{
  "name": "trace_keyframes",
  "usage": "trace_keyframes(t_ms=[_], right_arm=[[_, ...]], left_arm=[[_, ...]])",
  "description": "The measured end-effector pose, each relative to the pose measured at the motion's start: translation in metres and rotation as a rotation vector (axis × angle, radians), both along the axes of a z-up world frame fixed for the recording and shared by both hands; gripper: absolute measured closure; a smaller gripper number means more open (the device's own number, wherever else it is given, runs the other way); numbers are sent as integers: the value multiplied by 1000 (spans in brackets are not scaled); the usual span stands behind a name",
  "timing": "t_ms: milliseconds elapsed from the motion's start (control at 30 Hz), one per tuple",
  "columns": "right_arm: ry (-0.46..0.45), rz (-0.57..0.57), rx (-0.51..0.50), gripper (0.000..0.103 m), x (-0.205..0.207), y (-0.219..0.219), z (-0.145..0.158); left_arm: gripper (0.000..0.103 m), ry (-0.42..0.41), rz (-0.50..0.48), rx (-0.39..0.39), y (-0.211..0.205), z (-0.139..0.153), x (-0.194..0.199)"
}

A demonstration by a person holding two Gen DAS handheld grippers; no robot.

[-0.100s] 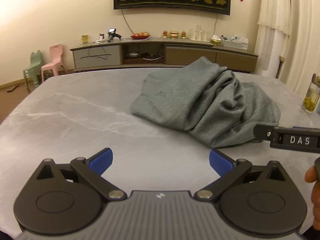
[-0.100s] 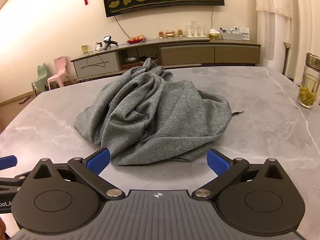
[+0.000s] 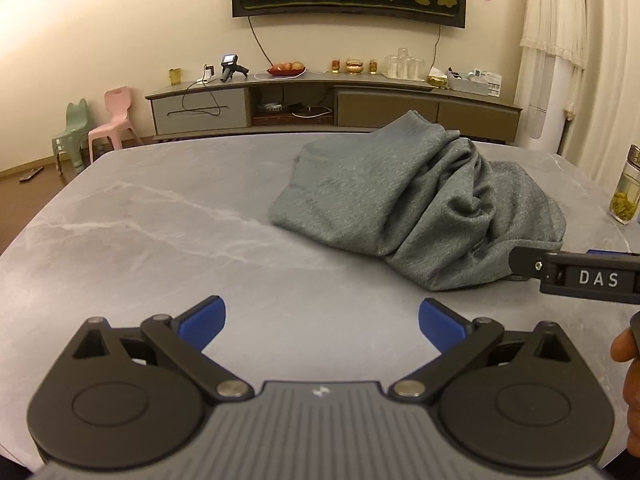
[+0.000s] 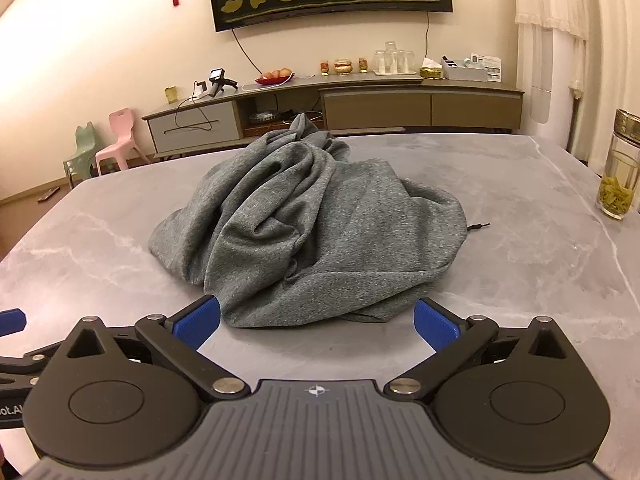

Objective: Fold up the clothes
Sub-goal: 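Move both tools toward the crumpled grey garment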

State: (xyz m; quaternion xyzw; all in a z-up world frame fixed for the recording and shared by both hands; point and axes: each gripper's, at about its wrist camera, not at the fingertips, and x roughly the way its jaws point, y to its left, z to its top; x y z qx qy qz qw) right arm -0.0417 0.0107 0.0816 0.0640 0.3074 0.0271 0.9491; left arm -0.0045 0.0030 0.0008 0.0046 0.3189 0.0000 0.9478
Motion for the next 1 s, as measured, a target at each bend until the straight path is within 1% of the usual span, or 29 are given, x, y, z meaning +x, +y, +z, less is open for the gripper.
trace_keyframes(t_ms=[133,267,333,633,800,900,933,1000], right_arm=[[6,-2,-10,1,0,1,0],[0,9,-53,1,-3,12,-2],[2,12,-57,1,-3,12,-3],[3,20,-81,1,-4,15,-4],[0,19,-82,1,-6,15,-3],[-5,19,-77,1,-7,14,-2],[-8,19,-74,1,-8,14,-2],[-16,18,-67,1,-9,12,0]], left_arm=[[0,6,4,-4,3,1,-5],[0,12,9,-7,7,2,-10],[0,15,11,-9,9,2,-13],[0,54,-29,25,10,7,-19],[0,71,-33,-34,21,10,-20],[0,62,-37,-45,22,17,-23],[1,56,-39,-45,21,19,-24],[12,35,-50,-38,19,26,-26]])
